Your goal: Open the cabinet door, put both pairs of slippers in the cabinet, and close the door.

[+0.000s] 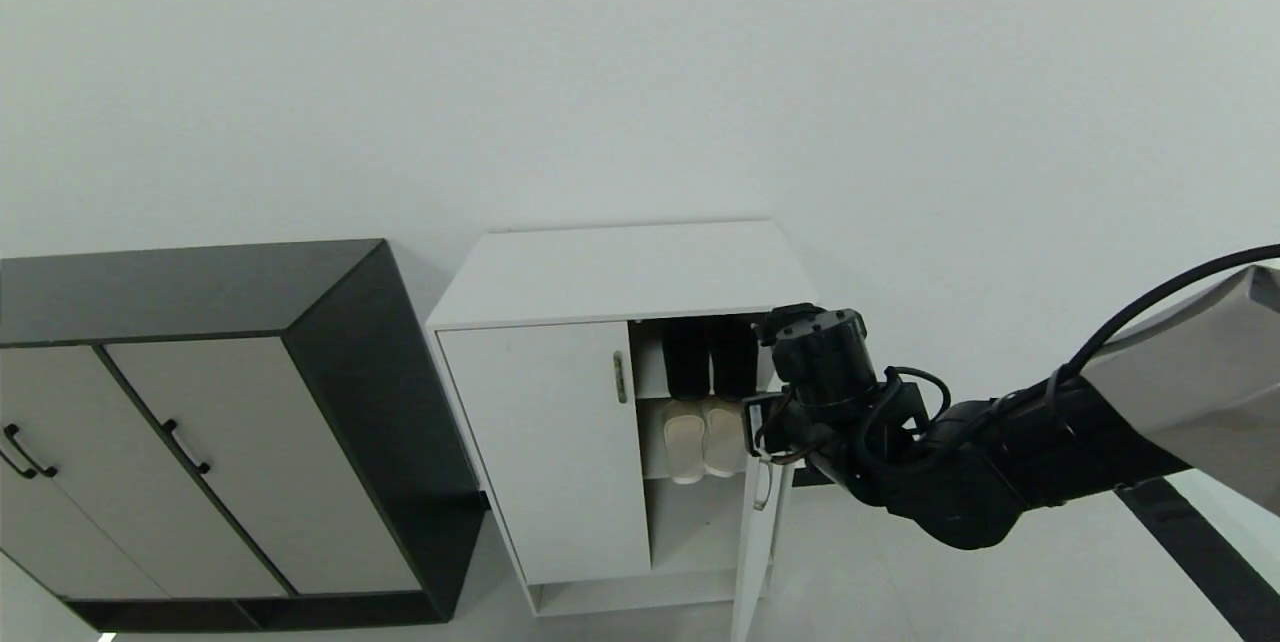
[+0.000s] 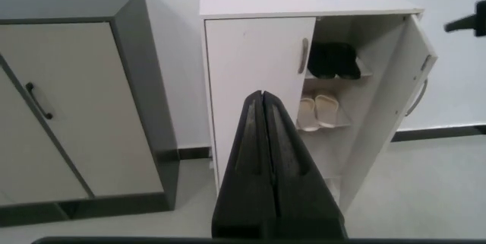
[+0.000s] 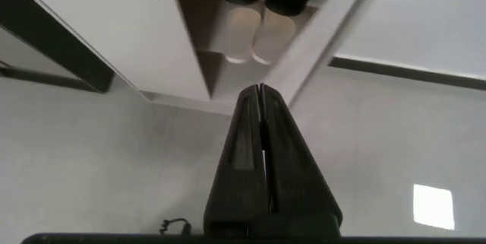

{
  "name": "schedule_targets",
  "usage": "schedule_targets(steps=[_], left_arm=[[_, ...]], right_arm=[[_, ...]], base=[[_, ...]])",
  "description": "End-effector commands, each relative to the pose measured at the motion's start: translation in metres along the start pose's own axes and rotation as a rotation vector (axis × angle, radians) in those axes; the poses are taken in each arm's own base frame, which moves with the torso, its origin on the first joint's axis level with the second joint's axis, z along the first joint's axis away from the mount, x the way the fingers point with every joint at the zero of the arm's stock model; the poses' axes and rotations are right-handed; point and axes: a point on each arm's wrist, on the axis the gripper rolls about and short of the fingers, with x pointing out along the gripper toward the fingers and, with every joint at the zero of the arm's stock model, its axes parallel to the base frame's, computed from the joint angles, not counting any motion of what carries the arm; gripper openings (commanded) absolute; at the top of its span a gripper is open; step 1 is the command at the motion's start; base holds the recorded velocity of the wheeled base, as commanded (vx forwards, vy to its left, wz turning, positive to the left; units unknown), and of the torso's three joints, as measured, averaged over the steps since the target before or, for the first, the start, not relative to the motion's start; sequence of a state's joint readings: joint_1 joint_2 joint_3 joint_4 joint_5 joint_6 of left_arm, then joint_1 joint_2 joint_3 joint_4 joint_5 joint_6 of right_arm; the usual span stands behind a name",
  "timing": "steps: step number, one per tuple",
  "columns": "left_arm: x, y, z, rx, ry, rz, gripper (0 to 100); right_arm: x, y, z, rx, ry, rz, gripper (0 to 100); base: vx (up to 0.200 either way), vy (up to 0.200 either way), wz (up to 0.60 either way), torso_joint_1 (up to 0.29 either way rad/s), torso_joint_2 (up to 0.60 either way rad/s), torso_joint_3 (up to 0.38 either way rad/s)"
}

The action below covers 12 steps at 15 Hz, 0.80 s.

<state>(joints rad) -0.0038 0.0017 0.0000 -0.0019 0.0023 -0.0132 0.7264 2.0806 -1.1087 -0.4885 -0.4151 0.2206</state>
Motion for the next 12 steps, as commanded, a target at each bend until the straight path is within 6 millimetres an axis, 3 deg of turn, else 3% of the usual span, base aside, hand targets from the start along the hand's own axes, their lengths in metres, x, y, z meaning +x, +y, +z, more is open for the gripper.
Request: schedule_targets(steps=[1,3,6,12], left_arm=[[0.000,0.000,0.000,0.001,-0.001,0.000,0],[0.000,0.000,0.000,0.002,0.000,0.000,0],[0.000,0.000,0.000,0.002,0.000,0.000,0],[0.000,0.000,0.000,0.002,0.000,0.000,0]], right_arm=[[-0.007,-0.013,-0.007,-0.003,-0.006,0.054,0],[-0.014,-0.029,-0.014,-0.058,-0.008,0.064,0],[-0.018,-0.037,-0.028,-0.078,0.043,0.050,0],[0.020,-0.037,-0.050,-0.069,0.074,0.053,0]], base=[[0.000,0.000,0.00,0.000,0.00,0.000],[0.000,0.000,0.00,0.000,0.00,0.000],[0.000,0.000,0.00,0.000,0.00,0.000],[0.000,0.000,0.00,0.000,0.00,0.000]])
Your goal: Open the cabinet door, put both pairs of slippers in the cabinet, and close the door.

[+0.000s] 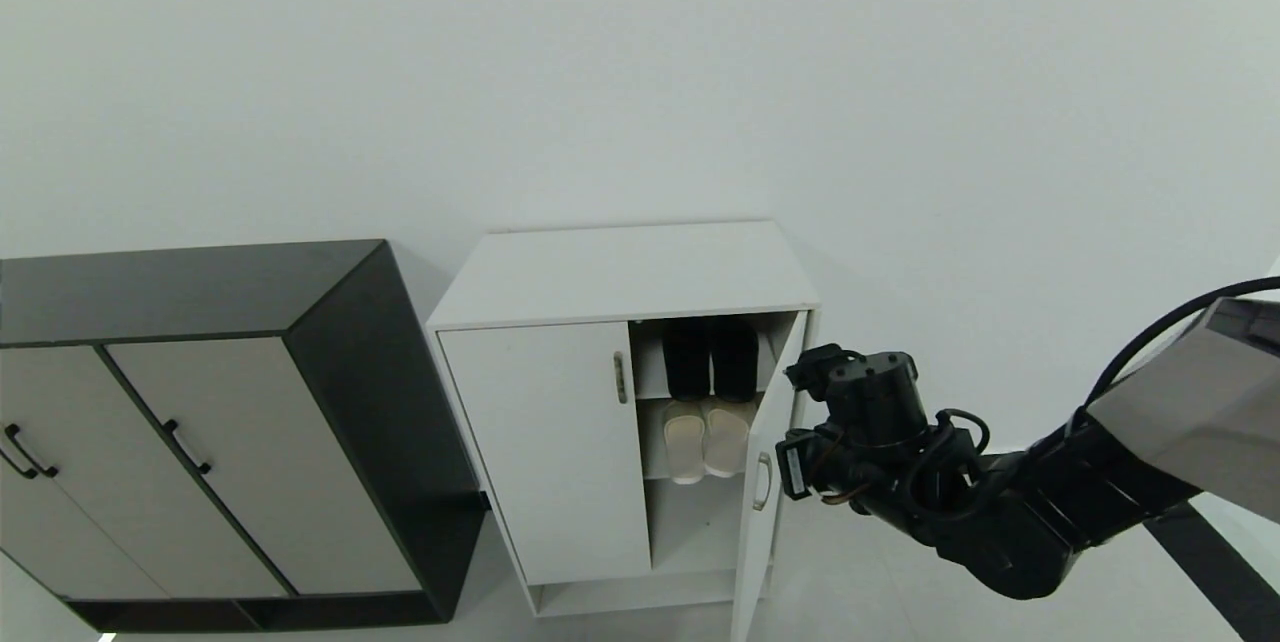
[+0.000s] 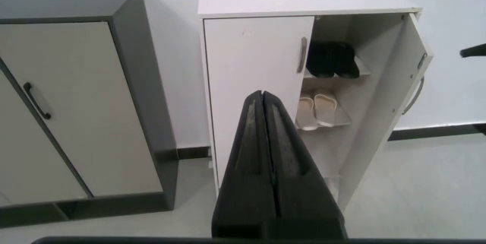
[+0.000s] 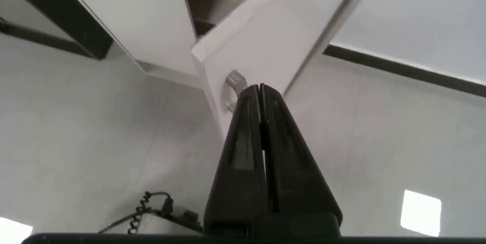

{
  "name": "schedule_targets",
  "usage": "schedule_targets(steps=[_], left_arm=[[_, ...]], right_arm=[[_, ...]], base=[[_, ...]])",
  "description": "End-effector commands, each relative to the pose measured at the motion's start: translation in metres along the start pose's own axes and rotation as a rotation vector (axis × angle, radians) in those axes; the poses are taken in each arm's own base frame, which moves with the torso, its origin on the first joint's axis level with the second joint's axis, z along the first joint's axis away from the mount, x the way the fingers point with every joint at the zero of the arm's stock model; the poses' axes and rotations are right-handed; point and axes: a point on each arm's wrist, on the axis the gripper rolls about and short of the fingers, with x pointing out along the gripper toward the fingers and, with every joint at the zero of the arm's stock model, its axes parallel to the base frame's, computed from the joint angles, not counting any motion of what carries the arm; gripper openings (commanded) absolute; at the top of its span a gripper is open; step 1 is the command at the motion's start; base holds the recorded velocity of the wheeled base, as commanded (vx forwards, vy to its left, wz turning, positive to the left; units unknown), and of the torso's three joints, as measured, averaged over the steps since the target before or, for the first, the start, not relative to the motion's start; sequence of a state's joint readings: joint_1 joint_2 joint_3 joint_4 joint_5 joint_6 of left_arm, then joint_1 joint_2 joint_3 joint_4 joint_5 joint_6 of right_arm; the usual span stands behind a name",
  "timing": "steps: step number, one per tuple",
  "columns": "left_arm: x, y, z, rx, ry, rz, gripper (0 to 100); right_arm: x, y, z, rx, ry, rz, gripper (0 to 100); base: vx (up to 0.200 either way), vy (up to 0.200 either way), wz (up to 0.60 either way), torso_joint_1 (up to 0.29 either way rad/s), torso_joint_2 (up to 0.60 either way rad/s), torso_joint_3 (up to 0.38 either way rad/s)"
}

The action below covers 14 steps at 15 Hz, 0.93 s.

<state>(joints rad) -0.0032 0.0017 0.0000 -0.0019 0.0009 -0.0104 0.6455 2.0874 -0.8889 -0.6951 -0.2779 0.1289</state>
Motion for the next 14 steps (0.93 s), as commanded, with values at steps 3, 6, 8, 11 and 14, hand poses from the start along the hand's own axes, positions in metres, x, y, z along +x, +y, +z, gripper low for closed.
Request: schedule_targets(steps=[3,6,8,11,14], left_arm=[[0.000,0.000,0.000,0.000,-0.001,-0.001,0],[0.000,0.000,0.000,0.000,0.000,0.001,0],[0.000,0.000,0.000,0.000,-0.001,0.001,0],[0.000,0.000,0.000,-0.002,-0.001,0.001,0],[0.000,0.000,0.000,-0.002,-0.001,0.001,0]], right_arm=[[0.035,0.004,-0.009,0.002,0.018,0.012,0],[0.055,0.011,-0.004,0.010,-0.013,0.019,0],[0.065,0.014,0.000,0.022,-0.045,0.025,0],[0.071,0.017,0.003,0.056,-0.153,0.087,0],[0.055,0.013,-0.007,0.062,-0.193,0.146,0]], base=[[0.000,0.000,0.00,0.000,0.00,0.000],[0.000,0.000,0.00,0.000,0.00,0.000],[0.000,0.000,0.00,0.000,0.00,0.000],[0.000,0.000,0.00,0.000,0.00,0.000],[0.000,0.000,0.00,0.000,0.00,0.000]])
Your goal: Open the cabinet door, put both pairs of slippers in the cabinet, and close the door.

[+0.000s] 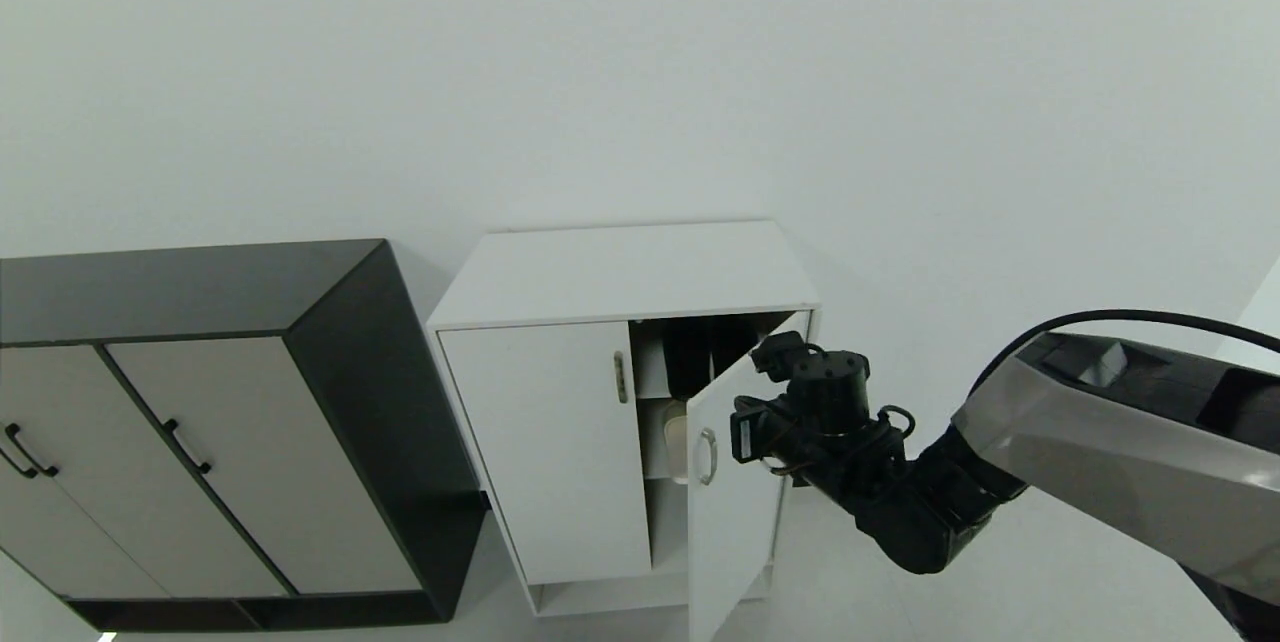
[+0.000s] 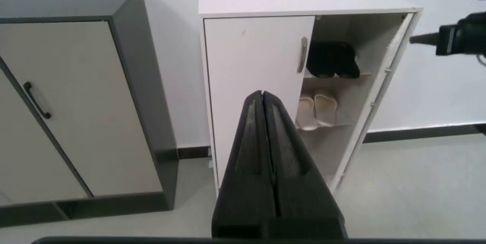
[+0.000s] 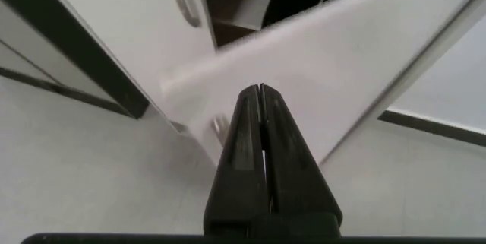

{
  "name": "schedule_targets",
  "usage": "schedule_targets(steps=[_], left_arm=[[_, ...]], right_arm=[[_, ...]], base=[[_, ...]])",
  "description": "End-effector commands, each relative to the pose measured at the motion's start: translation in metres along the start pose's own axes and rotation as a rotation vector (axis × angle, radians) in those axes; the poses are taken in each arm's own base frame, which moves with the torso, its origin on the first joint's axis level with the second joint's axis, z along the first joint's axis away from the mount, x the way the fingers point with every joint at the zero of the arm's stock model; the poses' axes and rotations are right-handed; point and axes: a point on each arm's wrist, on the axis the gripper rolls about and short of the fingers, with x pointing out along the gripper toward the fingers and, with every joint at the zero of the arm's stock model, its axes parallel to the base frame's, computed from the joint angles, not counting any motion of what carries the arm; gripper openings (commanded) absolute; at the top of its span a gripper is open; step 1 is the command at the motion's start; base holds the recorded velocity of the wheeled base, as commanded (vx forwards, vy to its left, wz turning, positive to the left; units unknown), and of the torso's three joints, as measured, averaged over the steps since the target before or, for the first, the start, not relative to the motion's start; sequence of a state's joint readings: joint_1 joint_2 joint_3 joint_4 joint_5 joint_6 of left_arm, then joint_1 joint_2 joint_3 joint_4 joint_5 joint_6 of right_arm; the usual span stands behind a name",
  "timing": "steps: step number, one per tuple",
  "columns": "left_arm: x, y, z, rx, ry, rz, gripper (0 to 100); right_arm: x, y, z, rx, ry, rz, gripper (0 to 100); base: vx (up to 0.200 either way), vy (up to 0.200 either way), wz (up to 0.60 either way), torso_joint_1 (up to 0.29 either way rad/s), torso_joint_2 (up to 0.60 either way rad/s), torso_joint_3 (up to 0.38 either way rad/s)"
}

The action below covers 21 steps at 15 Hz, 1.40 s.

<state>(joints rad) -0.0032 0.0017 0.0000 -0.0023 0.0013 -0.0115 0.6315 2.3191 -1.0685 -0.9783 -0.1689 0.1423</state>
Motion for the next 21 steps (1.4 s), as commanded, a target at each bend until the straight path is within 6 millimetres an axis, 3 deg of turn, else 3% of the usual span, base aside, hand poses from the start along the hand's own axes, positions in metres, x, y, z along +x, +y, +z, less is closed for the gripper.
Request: schedule_targets(steps=[1,5,13,16,21], left_arm=[[0.000,0.000,0.000,-0.001,-0.001,0.000,0],[0.000,0.000,0.000,0.001,0.001,0.000,0],[0.000,0.000,0.000,-0.001,-0.001,0.000,0],[0.000,0.000,0.000,-0.001,-0.001,0.000,0],[0.000,0.000,0.000,-0.002,0.001,0.000,0]], right_arm=[[-0.019,-0.003,-0.013,-0.003,-0.014,0.072,0],[-0.049,-0.007,-0.041,-0.040,-0.006,0.235,0],[-0.051,-0.004,-0.048,-0.050,0.007,0.265,0],[-0.042,-0.004,-0.050,-0.049,0.002,0.261,0],[-0.010,-0.012,-0.048,-0.039,-0.044,0.235,0]], base=[[0.000,0.000,0.00,0.000,0.00,0.000],[0.050,0.000,0.00,-0.001,0.00,0.001],[0.200,0.000,0.00,0.003,0.00,0.004],[0.000,0.000,0.00,0.000,0.00,0.000],[0.000,0.000,0.00,0.000,0.00,0.000]])
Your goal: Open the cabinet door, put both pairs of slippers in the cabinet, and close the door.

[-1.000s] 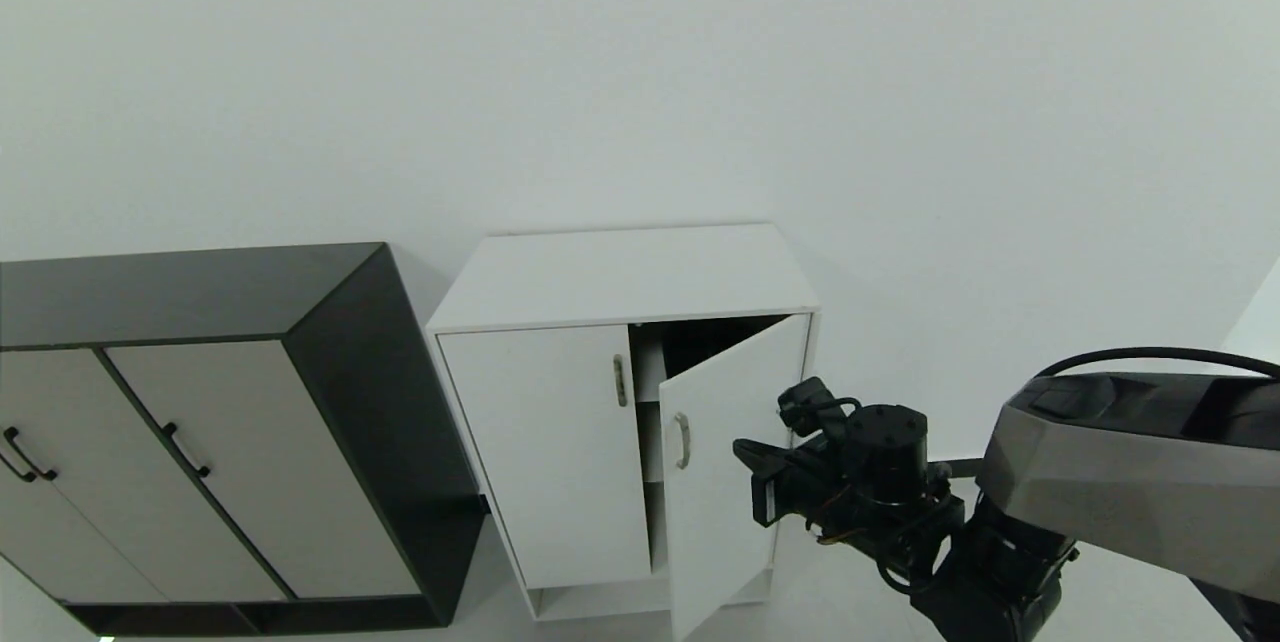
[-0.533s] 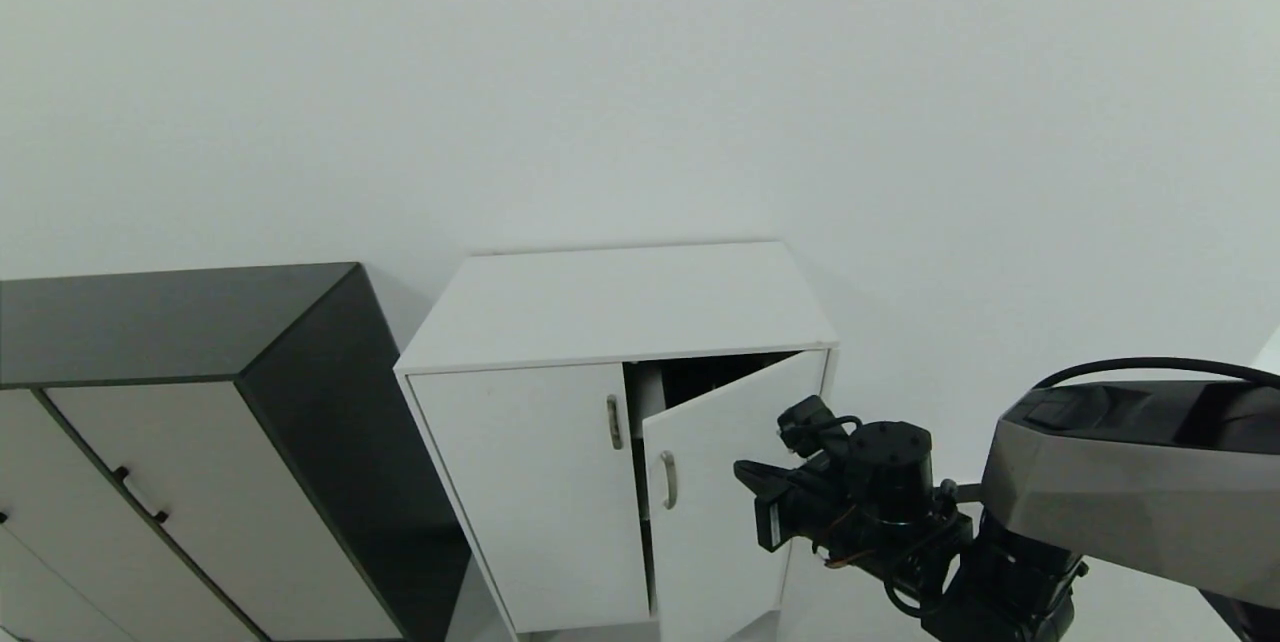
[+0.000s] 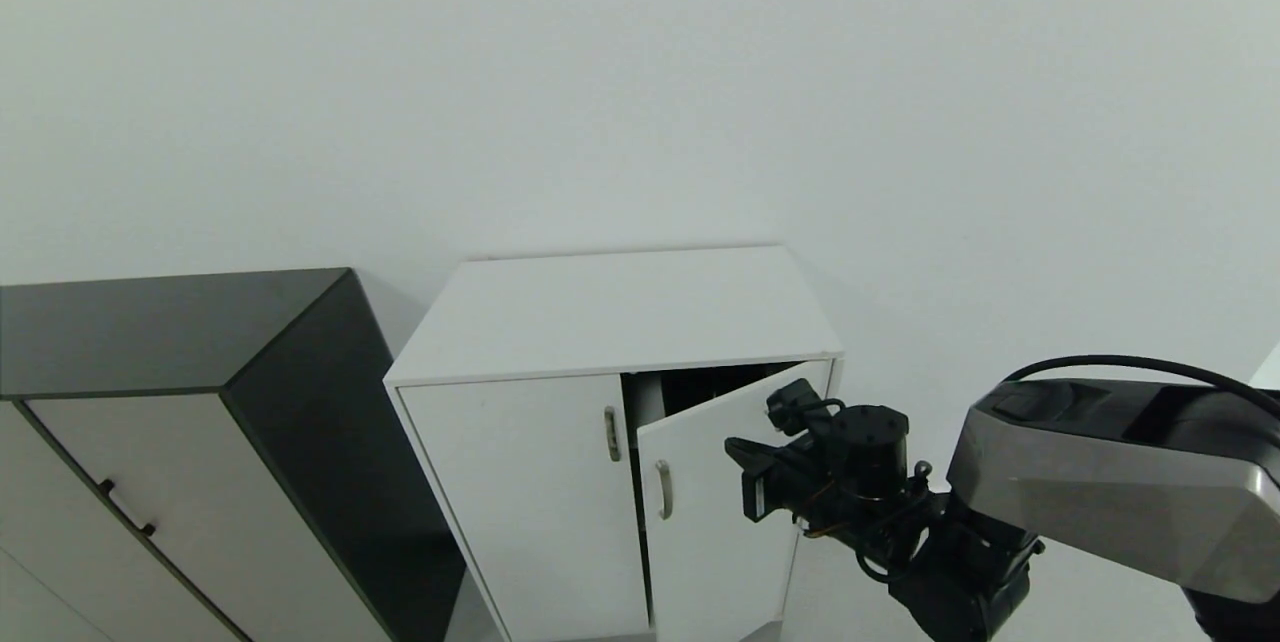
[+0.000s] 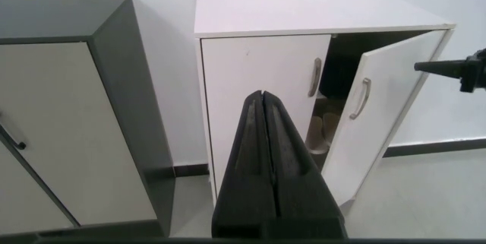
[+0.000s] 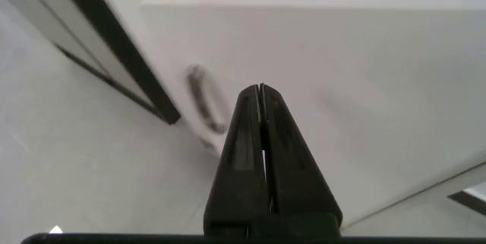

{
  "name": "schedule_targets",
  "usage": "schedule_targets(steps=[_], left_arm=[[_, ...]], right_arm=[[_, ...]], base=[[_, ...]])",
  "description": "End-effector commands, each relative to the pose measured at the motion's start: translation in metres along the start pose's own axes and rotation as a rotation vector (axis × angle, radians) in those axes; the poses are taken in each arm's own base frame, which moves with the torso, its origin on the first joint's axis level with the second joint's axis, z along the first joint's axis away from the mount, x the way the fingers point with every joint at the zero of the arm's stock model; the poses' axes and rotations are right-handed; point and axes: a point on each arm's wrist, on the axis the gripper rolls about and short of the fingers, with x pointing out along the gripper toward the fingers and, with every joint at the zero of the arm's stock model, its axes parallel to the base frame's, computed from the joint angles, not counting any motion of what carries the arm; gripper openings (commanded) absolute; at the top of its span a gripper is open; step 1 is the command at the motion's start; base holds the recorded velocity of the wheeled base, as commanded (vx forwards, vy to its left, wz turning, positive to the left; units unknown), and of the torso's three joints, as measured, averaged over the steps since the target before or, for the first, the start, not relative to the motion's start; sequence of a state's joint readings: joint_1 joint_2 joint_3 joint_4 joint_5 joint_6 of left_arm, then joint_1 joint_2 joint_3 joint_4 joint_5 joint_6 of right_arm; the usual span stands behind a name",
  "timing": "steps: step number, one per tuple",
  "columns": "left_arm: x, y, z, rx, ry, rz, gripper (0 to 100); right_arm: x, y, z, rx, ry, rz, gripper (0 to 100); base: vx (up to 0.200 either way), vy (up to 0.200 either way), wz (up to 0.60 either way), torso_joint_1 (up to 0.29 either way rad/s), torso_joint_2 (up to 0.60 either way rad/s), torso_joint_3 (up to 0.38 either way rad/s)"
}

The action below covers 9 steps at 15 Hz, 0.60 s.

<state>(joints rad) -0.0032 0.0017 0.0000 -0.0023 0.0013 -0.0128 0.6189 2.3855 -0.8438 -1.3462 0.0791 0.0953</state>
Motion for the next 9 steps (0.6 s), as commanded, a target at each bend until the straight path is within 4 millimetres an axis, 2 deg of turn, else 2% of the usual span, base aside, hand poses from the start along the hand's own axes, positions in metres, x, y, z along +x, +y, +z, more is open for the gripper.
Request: schedule_targets(steps=[1,9], left_arm=[[0.000,0.000,0.000,-0.001,0.001,0.000,0],[0.000,0.000,0.000,0.000,-0.001,0.000,0]], right_arm=[[0.011,-0.007,-0.004,0.003,0.005,-0.014,0],[0.032,-0.031,-0.012,0.015,0.009,-0.060,0]], base=[[0.000,0.000,0.00,0.000,0.00,0.000],[0.000,0.000,0.00,0.000,0.00,0.000]])
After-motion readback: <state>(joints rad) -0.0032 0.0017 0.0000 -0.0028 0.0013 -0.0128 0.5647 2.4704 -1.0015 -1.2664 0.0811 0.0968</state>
